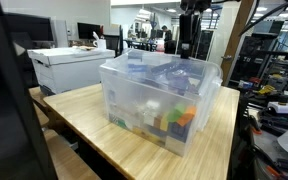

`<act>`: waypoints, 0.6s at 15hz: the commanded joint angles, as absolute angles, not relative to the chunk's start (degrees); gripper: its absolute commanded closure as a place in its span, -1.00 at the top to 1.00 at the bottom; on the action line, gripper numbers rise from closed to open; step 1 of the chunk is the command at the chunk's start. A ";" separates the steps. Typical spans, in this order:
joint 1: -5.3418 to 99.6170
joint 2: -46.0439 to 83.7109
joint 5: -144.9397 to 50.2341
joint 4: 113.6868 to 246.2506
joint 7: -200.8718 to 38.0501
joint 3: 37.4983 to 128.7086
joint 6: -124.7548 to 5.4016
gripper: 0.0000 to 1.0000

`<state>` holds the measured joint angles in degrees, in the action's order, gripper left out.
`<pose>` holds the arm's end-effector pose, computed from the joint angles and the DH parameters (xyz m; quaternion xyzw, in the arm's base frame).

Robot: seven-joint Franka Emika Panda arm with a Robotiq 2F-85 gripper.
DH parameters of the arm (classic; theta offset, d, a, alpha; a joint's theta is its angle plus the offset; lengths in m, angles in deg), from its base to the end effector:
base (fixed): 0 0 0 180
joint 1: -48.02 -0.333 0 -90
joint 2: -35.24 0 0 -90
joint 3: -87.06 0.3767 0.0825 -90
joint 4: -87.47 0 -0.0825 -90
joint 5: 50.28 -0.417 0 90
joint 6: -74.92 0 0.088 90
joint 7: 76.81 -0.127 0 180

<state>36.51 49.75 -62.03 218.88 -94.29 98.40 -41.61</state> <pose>0.4380 0.2053 0.4739 -0.9978 0.0027 0.0270 0.0612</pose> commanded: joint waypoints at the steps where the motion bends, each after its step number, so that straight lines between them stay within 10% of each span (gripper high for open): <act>1: 36.41 52.50 -67.90 222.89 -88.73 96.76 -43.84 -0.84; 9: 36.54 53.92 -75.32 225.53 -81.91 93.96 -44.22 -0.85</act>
